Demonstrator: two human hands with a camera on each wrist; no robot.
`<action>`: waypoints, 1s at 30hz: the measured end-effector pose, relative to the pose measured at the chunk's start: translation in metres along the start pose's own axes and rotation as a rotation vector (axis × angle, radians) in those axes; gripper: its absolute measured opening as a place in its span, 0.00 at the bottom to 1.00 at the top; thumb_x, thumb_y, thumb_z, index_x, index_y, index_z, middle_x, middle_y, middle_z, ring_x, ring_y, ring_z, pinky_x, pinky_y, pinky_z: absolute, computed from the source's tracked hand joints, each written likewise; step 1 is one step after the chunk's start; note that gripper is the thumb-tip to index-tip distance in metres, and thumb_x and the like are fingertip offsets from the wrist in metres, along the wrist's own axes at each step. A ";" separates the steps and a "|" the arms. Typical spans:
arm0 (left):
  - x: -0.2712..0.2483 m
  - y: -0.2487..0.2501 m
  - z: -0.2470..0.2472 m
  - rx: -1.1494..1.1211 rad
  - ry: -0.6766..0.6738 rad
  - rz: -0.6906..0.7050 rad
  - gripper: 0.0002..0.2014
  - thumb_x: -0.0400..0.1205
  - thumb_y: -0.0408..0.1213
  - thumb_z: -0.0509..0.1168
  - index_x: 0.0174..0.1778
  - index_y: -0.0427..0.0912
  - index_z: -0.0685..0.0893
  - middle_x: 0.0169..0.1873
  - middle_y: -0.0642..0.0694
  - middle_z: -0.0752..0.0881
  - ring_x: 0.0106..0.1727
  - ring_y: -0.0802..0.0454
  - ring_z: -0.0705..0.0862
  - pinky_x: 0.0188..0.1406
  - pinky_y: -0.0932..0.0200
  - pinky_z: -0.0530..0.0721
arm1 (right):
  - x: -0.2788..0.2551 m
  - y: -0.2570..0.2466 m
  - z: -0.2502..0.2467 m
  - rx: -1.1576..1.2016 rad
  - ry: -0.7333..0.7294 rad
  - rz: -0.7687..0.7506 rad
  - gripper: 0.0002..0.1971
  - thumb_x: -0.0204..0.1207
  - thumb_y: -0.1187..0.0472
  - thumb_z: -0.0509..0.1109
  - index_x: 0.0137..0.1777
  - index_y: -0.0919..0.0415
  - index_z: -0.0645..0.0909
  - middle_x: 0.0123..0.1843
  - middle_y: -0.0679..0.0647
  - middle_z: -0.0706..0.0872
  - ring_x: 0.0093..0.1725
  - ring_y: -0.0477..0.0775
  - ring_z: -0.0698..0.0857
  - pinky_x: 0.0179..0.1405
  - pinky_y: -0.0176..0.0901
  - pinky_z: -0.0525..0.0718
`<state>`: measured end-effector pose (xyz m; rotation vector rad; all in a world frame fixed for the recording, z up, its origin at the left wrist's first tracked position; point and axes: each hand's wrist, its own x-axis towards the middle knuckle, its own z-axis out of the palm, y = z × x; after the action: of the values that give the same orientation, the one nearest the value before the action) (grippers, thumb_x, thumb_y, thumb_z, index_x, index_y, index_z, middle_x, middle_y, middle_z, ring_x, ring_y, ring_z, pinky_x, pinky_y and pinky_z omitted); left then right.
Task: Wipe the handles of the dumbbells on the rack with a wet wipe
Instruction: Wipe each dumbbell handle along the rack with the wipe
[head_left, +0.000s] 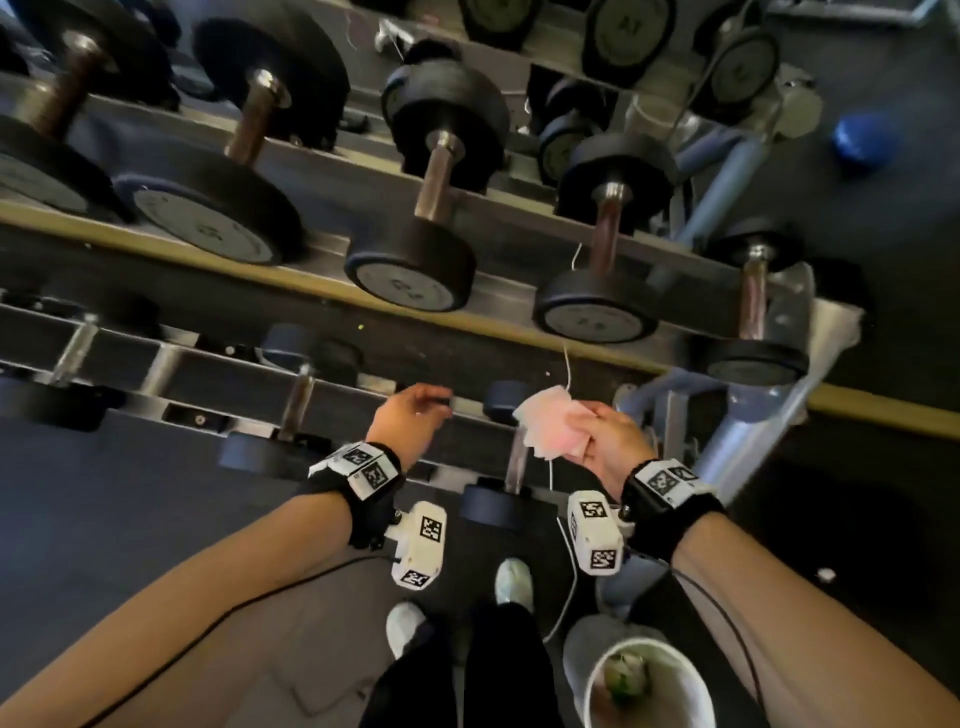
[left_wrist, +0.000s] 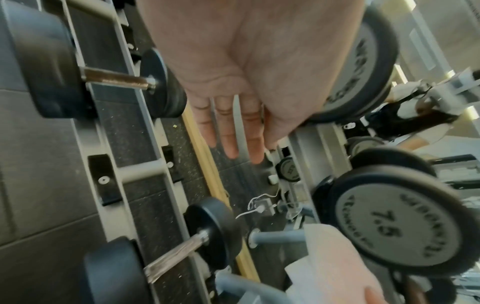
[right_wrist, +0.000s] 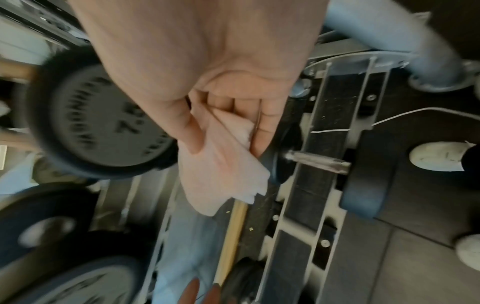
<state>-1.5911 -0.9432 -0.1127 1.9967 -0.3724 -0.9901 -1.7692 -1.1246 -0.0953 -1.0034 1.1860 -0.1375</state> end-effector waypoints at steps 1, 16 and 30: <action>0.004 -0.010 0.011 0.010 -0.024 -0.036 0.10 0.81 0.30 0.69 0.50 0.52 0.86 0.49 0.37 0.91 0.57 0.35 0.88 0.64 0.40 0.83 | 0.010 0.014 -0.006 -0.009 0.012 0.040 0.09 0.81 0.72 0.64 0.51 0.58 0.80 0.53 0.61 0.85 0.46 0.56 0.86 0.37 0.49 0.83; 0.056 -0.168 0.171 0.068 0.101 -0.420 0.20 0.76 0.47 0.76 0.63 0.48 0.85 0.55 0.50 0.88 0.58 0.52 0.83 0.55 0.61 0.78 | 0.161 0.144 -0.069 -0.671 0.067 0.068 0.16 0.82 0.68 0.65 0.67 0.64 0.83 0.64 0.65 0.86 0.64 0.65 0.83 0.69 0.57 0.80; 0.093 -0.196 0.190 0.247 0.094 -0.521 0.44 0.64 0.55 0.83 0.77 0.49 0.76 0.71 0.48 0.81 0.72 0.46 0.78 0.62 0.58 0.78 | 0.230 0.180 -0.042 -0.587 0.063 -0.242 0.15 0.84 0.63 0.65 0.68 0.56 0.84 0.49 0.46 0.84 0.33 0.23 0.82 0.33 0.09 0.69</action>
<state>-1.6958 -0.9878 -0.3780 2.4207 0.0940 -1.2022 -1.7779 -1.1759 -0.3858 -1.6693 1.1832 -0.0072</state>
